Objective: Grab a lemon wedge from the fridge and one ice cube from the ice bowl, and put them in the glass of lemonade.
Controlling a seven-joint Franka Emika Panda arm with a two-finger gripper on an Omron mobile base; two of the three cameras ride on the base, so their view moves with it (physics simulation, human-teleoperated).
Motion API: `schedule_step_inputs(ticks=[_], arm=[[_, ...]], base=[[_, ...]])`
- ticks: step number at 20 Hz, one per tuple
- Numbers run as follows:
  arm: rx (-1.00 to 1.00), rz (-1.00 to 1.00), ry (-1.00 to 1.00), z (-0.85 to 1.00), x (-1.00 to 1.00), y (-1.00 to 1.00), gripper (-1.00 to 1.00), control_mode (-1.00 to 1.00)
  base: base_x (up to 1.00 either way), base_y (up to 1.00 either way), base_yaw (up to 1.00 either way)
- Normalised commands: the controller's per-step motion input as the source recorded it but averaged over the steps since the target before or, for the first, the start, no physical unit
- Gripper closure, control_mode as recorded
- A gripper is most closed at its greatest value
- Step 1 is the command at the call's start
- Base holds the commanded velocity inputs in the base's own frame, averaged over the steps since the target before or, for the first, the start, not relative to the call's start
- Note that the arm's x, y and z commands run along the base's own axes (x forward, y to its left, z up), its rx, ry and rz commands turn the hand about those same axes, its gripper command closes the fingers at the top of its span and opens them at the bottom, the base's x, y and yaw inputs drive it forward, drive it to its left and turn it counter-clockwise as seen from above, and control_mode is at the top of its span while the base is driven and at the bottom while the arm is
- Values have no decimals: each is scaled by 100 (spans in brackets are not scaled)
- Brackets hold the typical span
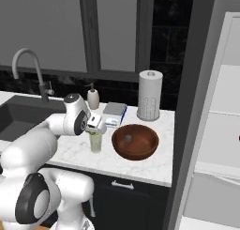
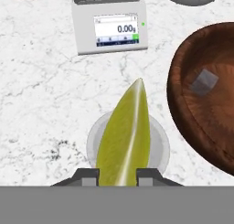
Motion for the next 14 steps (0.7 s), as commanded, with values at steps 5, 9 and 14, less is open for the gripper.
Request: schedule_step_inputs(ticks=[5, 9, 14], arm=[[0, 0, 1, -1, 0, 0, -100, -100], [0, 0, 0, 0, 0, 0, -100, -100], [0, 0, 0, 0, 0, 0, -100, -100]], base=[[0, 0, 0], [0, 0, 0], [0, 0, 0]])
